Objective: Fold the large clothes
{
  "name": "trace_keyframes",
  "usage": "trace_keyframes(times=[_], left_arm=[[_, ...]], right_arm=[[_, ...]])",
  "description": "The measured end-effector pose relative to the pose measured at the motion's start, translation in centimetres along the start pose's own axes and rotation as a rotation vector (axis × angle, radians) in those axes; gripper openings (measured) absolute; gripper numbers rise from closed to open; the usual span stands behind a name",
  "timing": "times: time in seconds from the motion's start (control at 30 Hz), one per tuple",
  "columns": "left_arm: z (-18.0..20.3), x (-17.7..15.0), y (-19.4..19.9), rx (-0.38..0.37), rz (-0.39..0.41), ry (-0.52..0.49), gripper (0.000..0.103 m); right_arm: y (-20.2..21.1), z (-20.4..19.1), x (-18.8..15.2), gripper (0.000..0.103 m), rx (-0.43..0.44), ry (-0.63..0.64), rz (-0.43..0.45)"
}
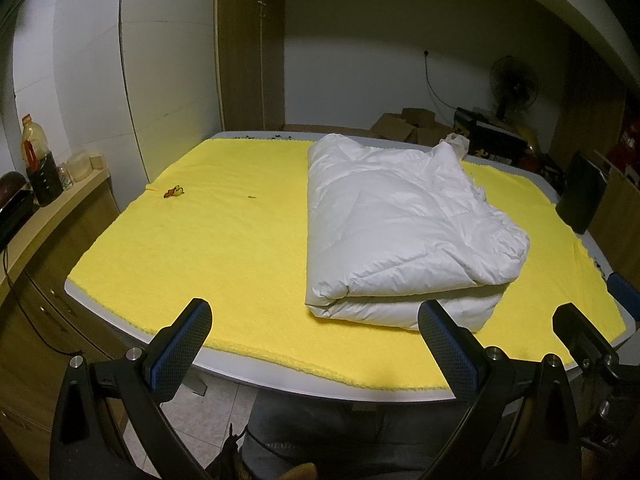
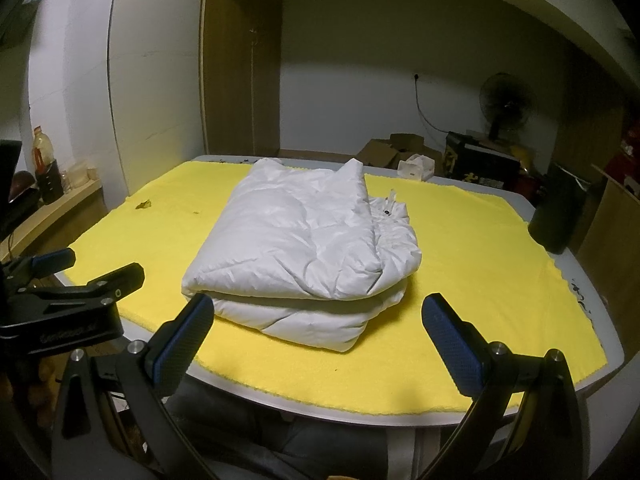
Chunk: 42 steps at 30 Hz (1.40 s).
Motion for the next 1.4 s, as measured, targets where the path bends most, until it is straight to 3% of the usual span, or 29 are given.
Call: trace_keyframes(times=[1.23, 1.4], left_arm=[[0.02, -0.04, 0.02, -0.036, 0.008, 0.009, 0.103], [-0.61, 0.17, -0.12, -0.047, 0.002, 0.056, 0.103]], right_arm=[[0.08, -0.57, -0.45, 0.103, 0.022, 0.041, -0.009], [0.05, -0.58, -0.43, 0.103, 0.022, 0.039, -0.01]])
Point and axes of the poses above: each gripper's, at about its wrist camera, not at the fingertips, and y roughly against the way its jaws point, z to its right, x to its top, the point moved 2 cm from there along -y, roughly the way its jaws point, and after that the axes turned 4 degrees about z, right-handed, at the moved point
